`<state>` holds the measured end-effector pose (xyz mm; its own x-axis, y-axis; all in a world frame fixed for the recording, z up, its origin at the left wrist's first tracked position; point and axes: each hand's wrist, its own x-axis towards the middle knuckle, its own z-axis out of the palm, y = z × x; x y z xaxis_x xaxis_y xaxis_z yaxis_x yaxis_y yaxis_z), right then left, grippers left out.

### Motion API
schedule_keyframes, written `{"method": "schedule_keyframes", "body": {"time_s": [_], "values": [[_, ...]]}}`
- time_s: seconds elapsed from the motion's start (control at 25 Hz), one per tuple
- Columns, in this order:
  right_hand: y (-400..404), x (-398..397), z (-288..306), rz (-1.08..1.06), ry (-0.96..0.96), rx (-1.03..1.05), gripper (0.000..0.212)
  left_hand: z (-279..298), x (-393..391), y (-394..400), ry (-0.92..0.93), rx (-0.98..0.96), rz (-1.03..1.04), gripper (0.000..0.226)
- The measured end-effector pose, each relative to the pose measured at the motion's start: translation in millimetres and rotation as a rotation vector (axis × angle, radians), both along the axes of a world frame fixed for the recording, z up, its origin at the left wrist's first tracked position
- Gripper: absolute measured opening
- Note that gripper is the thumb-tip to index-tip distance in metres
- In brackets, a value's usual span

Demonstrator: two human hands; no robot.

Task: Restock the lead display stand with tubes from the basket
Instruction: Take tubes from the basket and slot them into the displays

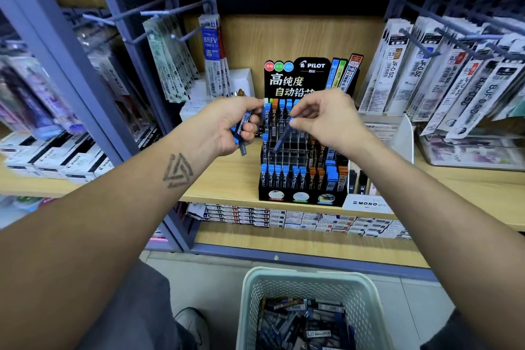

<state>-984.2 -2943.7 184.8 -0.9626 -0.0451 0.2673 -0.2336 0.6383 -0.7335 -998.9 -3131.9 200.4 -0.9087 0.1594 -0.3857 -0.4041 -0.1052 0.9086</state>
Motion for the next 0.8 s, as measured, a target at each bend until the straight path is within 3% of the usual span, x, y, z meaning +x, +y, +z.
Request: {"method": "schedule_keyframes", "body": {"time_s": [0.64,0.8], "values": [[-39.3,-5.8,-10.6,0.103,-0.002,0.18,0.008,0.8,1.7,-14.2,-0.002,-0.019,0.021,0.03],[-37.9,-9.8,-6.5,0.072,0.0,0.171,0.019,1.7,0.7,-13.7,-0.001,-0.019,0.024,0.029]]}}
